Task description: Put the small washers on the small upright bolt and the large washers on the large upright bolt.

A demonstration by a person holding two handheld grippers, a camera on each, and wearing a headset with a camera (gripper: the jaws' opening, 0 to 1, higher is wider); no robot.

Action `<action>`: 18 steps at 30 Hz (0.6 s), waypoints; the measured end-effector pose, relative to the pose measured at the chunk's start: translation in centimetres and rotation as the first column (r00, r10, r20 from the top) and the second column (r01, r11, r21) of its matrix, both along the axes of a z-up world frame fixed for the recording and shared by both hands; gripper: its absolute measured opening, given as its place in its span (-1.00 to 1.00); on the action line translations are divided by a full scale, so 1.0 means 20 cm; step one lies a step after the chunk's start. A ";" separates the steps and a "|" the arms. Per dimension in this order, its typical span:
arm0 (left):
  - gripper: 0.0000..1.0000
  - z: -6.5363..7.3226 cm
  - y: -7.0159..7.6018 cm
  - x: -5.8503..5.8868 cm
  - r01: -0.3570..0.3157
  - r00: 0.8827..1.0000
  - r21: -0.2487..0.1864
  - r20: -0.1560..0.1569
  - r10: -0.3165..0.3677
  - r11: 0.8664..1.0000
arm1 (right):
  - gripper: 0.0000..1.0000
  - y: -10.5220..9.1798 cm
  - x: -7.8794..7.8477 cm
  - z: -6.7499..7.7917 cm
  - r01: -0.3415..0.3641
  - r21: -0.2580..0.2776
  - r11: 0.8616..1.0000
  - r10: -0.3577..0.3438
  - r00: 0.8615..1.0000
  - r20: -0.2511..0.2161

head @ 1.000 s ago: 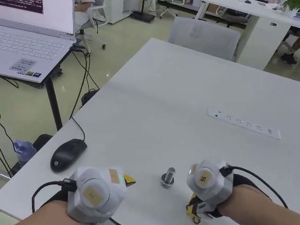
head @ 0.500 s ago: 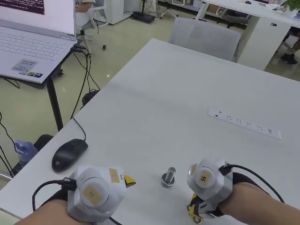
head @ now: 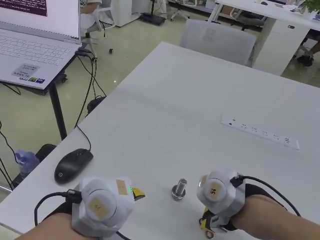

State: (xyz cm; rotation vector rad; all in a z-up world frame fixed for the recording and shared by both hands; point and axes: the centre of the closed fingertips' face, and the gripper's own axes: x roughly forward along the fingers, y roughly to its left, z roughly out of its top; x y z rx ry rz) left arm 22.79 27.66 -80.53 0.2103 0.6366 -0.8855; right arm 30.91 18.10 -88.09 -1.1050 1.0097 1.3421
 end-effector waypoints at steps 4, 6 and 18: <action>0.64 0.00 0.00 0.00 0.001 1.000 0.003 0.001 -0.001 1.000 | -0.74 0.00 0.00 0.00 0.021 0.001 1.000 -0.021 1.000 -0.008; 0.64 0.00 0.00 0.00 0.000 1.000 0.004 -0.001 0.000 1.000 | -0.75 0.00 0.00 0.00 0.032 0.003 0.999 -0.032 0.999 -0.010; 0.64 0.00 0.01 0.00 0.010 1.000 0.015 0.001 -0.010 1.000 | -0.75 0.01 0.02 0.13 0.078 0.012 0.997 -0.078 0.996 -0.034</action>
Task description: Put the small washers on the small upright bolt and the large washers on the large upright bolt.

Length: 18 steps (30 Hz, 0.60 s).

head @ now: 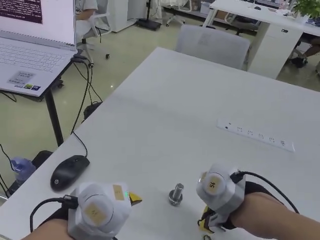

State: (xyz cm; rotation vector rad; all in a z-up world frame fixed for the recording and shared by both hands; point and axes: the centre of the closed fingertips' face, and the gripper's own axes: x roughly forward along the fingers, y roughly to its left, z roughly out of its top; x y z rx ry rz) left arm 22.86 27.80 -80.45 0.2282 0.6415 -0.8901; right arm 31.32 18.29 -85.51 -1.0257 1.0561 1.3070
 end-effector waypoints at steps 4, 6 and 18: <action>0.64 0.00 0.00 0.00 0.004 1.000 0.002 0.001 -0.004 1.000 | -0.75 0.00 0.03 0.08 0.012 -0.005 1.000 -0.012 1.000 -0.003; 0.64 0.00 0.00 0.01 0.007 1.000 0.004 0.004 -0.007 1.000 | -0.75 0.01 0.04 0.13 0.015 0.003 1.000 -0.015 1.000 0.000; 0.63 0.04 -0.01 0.00 0.018 1.000 0.011 0.009 -0.018 1.000 | -0.75 0.01 0.12 0.29 0.034 0.010 0.999 -0.034 0.999 0.011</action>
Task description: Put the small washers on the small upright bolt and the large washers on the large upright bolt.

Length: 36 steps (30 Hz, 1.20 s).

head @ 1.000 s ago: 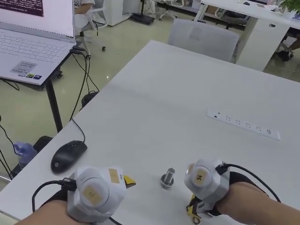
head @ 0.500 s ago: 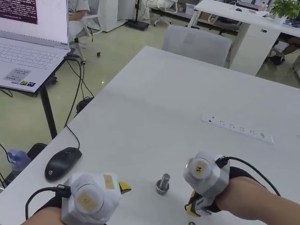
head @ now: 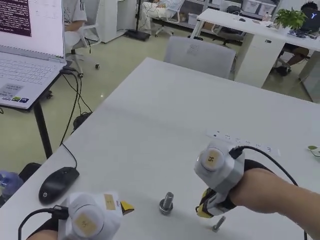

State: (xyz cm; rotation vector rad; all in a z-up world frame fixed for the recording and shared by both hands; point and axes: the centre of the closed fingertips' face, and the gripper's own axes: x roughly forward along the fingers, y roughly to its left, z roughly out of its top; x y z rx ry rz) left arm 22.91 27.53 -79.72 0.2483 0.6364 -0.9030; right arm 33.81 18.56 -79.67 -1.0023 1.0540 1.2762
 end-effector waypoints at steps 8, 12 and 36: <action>0.64 0.01 0.00 0.01 -0.009 1.000 -0.007 0.003 0.009 1.000 | -0.75 -0.06 0.05 0.02 0.006 -0.011 1.000 -0.006 1.000 0.020; 0.68 0.00 0.00 0.01 -0.010 1.000 -0.008 0.004 0.010 1.000 | -0.75 -0.11 0.08 0.04 0.027 -0.006 1.000 -0.027 0.999 0.026; 0.99 -0.05 -0.01 0.03 0.003 1.000 0.000 -0.004 -0.003 1.000 | -0.75 -0.32 0.06 -0.05 0.080 -0.026 0.996 -0.080 0.997 0.005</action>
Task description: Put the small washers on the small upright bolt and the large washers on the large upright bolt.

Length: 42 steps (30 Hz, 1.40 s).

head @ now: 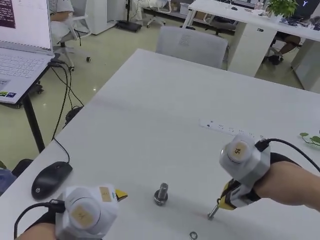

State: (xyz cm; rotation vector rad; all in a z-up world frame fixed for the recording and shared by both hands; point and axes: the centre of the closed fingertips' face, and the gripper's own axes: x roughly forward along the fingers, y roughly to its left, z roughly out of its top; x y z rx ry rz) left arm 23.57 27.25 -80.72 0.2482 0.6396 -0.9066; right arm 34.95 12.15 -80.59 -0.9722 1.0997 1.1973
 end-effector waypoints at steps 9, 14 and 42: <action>0.97 -0.01 0.01 -0.02 0.003 1.000 0.010 -0.010 -0.003 1.000 | -0.75 0.00 0.02 -0.03 0.010 0.006 1.000 -0.010 1.000 0.007; 0.94 -0.01 0.02 -0.03 0.002 1.000 0.014 -0.014 -0.002 1.000 | -0.75 0.00 0.01 -0.06 0.002 -0.010 1.000 -0.002 1.000 -0.002; 0.83 -0.02 0.02 -0.03 -0.006 1.000 0.011 -0.018 0.006 1.000 | -0.75 0.01 0.00 -0.20 -0.045 -0.043 0.998 0.045 0.999 -0.008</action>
